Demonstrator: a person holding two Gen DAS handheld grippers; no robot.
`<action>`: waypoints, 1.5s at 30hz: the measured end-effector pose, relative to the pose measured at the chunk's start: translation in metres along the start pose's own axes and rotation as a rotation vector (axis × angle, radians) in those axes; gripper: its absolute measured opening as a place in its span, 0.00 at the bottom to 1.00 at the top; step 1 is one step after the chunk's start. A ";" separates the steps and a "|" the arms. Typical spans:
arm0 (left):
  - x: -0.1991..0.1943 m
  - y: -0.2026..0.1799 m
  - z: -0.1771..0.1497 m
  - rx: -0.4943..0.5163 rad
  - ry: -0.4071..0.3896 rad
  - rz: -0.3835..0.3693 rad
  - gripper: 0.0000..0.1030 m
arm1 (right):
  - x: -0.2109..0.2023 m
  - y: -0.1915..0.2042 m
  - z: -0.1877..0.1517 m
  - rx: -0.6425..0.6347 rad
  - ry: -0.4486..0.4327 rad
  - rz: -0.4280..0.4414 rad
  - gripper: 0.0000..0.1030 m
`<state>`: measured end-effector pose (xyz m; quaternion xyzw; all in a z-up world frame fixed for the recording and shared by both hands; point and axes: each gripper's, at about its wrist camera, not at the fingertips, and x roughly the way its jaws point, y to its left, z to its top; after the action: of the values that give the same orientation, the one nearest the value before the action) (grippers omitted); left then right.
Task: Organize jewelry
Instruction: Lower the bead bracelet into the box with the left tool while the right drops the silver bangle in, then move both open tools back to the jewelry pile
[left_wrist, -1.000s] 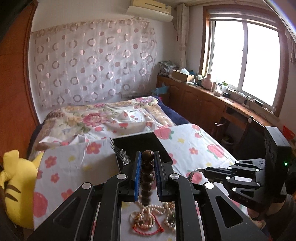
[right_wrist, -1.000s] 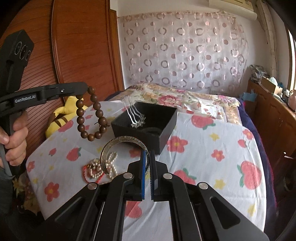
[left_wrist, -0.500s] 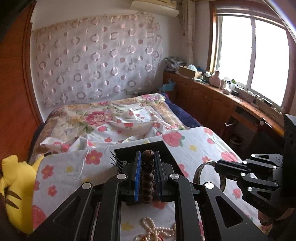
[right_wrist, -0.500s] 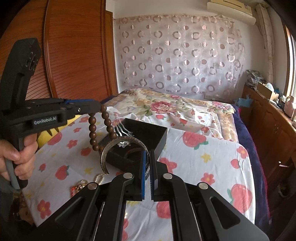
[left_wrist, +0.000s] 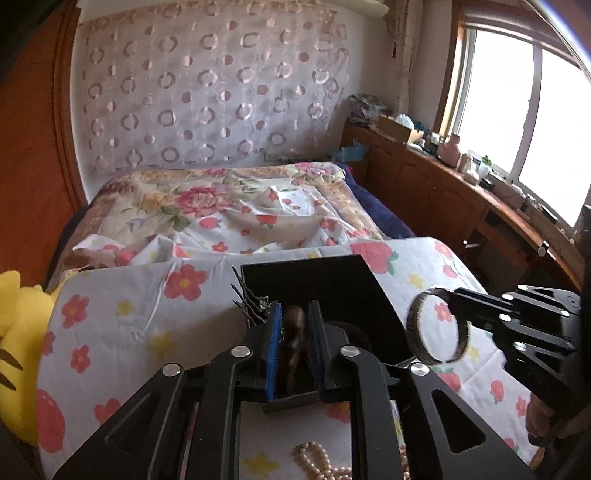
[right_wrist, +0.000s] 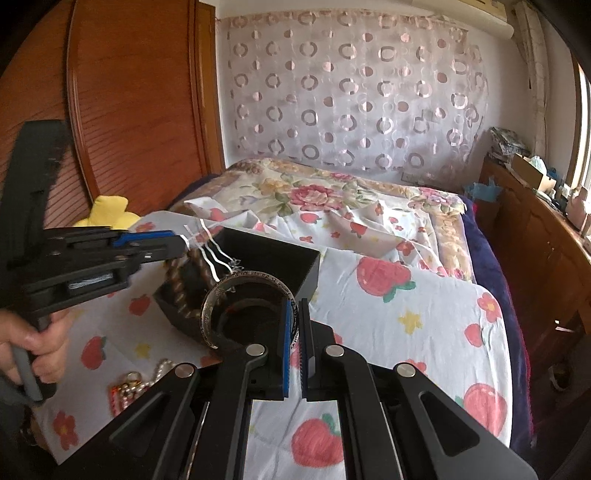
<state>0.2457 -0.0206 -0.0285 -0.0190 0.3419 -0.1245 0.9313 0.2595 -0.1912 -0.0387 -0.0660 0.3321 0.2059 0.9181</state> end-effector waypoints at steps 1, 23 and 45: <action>-0.002 0.000 0.001 0.001 -0.006 0.002 0.32 | 0.003 0.001 0.000 -0.002 0.003 -0.004 0.05; -0.043 0.042 -0.005 -0.011 -0.052 0.087 0.41 | 0.077 0.025 0.031 0.000 0.061 -0.041 0.07; -0.068 0.024 -0.089 0.005 -0.025 0.047 0.64 | -0.032 0.045 -0.049 -0.049 -0.001 0.106 0.07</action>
<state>0.1439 0.0242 -0.0564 -0.0100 0.3302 -0.1033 0.9382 0.1899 -0.1737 -0.0548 -0.0709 0.3296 0.2623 0.9042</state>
